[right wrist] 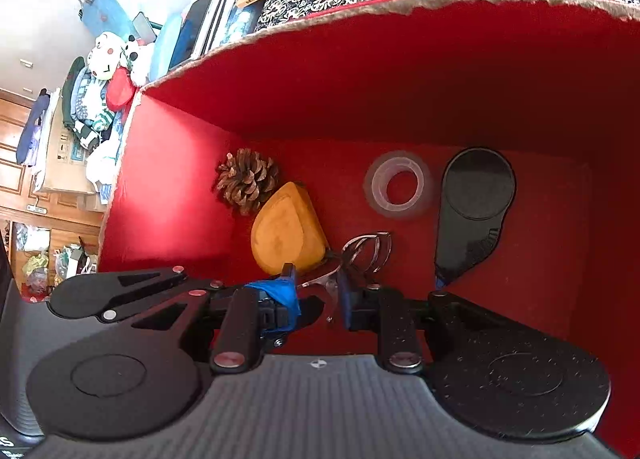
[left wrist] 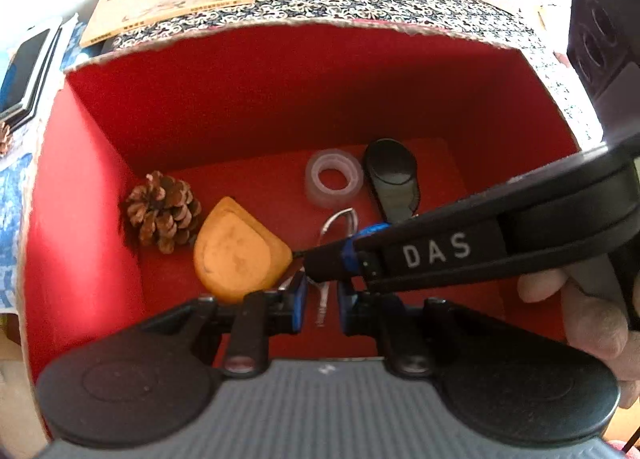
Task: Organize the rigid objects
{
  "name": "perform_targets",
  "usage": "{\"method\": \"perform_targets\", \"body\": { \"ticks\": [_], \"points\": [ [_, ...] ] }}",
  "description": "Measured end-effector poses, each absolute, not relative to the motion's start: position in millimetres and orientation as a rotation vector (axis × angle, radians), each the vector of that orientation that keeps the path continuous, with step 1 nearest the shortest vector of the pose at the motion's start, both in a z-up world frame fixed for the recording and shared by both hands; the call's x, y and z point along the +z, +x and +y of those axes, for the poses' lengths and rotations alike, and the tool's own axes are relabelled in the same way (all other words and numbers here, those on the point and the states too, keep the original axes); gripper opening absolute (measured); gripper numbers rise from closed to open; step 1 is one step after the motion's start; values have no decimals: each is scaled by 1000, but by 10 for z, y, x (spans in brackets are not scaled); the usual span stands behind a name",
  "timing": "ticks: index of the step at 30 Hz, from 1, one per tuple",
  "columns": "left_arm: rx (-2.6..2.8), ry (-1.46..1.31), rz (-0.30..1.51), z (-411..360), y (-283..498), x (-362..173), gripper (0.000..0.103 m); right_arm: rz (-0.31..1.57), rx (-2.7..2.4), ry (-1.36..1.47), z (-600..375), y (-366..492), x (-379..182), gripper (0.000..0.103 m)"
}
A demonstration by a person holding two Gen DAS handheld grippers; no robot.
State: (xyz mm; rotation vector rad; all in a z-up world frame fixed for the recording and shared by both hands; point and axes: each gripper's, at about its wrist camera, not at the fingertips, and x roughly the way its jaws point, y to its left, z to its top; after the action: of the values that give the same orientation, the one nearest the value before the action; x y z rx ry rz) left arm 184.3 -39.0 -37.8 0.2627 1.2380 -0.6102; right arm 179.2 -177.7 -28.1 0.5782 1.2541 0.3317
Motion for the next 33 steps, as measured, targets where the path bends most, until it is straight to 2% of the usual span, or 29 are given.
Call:
{"method": "perform_targets", "body": {
  "ticks": [5, 11, 14, 16, 18, 33],
  "points": [
    [-588, 269, 1237, -402, 1869, -396, 19, 1222, 325, 544, -1746, 1767, -228, 3],
    [-559, 273, 1234, -414, 1881, -420, 23, 1192, 292, 531, -1735, 1764, -223, 3],
    [-546, 282, 1223, -423, 1878, -419, 35, 1175, 275, 530, -1733, 1756, -224, 4],
    [-540, 275, 1220, -415, 1888, -416, 38, 1160, 262, 529, -1734, 1745, -216, 5],
    [-531, 269, 1209, -407, 1888, -396, 46, 1146, 249, 528, -1738, 1734, -212, 5],
    [-444, 281, 1186, -409, 1871, -380, 46, 1050, 95, 550, -1829, 1609, -165, 8]
  ]
}}
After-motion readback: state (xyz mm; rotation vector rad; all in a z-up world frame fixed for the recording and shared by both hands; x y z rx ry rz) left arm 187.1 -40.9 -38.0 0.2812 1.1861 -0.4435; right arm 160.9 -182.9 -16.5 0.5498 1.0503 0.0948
